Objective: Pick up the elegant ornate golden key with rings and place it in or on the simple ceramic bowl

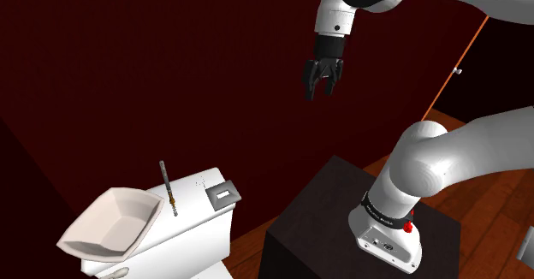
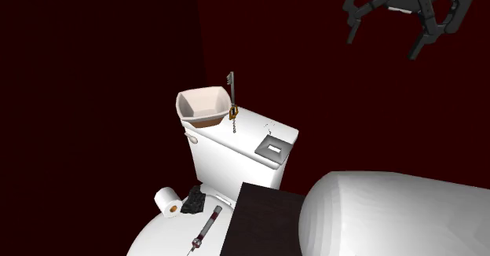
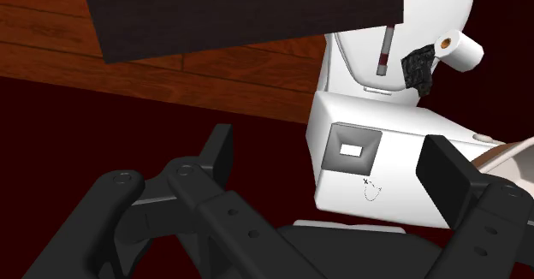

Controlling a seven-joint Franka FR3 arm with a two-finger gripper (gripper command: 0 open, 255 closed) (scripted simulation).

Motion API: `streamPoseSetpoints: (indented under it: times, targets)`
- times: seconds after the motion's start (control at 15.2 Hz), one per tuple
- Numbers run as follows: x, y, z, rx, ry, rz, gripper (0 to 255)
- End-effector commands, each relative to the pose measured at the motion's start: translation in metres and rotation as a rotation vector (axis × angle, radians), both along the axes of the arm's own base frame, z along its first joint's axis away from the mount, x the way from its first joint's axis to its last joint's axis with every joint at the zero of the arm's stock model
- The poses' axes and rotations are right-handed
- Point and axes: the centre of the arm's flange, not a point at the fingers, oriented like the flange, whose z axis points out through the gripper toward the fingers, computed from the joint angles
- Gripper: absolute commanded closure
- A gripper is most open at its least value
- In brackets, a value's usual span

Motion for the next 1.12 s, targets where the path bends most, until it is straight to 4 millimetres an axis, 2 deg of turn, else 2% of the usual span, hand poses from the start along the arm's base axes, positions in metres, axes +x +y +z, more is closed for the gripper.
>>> streamPoseSetpoints:
  times: [0.0,0.53,1.06]
  targets:
    - [0.0,0.0,0.0,0.0,0.0,0.0,0]
    - [0.014,0.077,-0.07,-0.038,-0.113,-0.007,0]
    - [0.037,0.15,-0.141,-0.077,-0.226,-0.013,0]
